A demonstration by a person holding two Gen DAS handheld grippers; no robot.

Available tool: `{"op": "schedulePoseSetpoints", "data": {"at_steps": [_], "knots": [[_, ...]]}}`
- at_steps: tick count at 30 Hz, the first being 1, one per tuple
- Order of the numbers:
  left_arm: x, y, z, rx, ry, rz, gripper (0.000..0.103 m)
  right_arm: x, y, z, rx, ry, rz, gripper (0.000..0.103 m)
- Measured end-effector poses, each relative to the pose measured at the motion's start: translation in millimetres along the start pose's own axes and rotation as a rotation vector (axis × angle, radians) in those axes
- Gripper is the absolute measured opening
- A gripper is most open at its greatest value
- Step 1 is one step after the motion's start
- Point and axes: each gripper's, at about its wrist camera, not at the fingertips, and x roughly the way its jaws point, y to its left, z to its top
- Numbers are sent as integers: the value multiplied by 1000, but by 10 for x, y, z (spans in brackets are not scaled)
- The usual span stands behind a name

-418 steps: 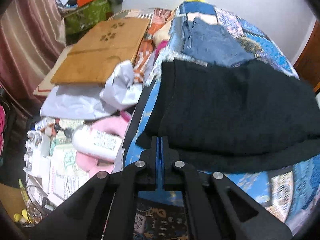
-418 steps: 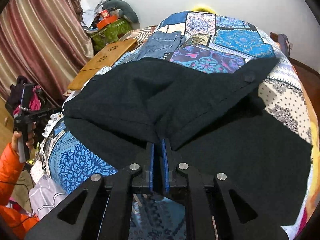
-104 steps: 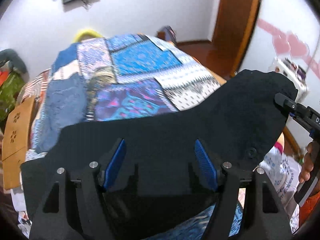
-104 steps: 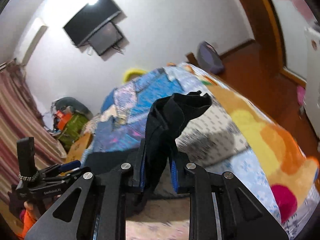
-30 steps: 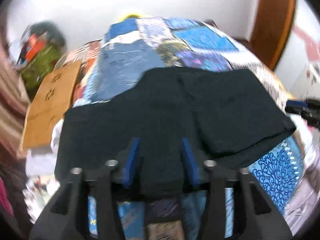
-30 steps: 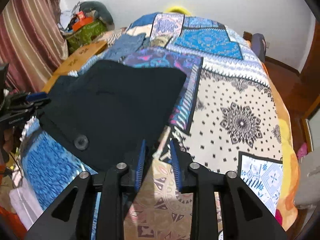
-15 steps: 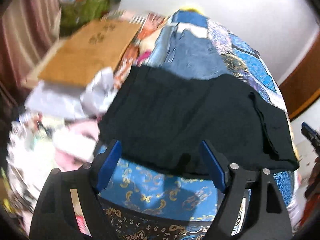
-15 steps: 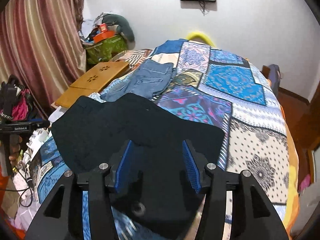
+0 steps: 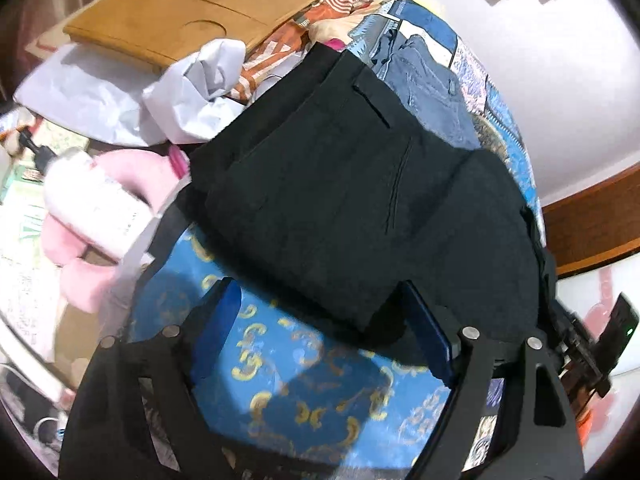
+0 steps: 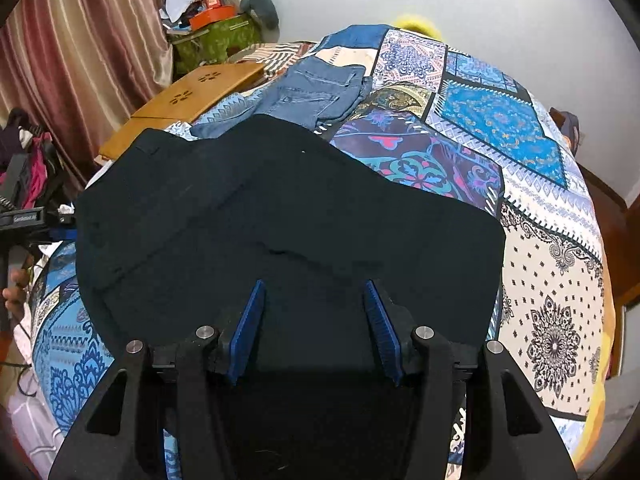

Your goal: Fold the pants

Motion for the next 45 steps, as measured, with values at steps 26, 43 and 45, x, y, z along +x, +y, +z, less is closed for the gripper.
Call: {"op": "schedulePoseSetpoints", "data": {"at_steps": [26,43,45], "knots": [[-248,-721,355,189,-163,142,15,-251,-106,-21,95,-58,24,50],[-954,-2505,168,545,-337,-49,14,-746,-849,-734,327,-99,-57,50],[-904,-2709,125,579,-325,-71,13,-685,-871,-800,331,-73,-39,50]]}}
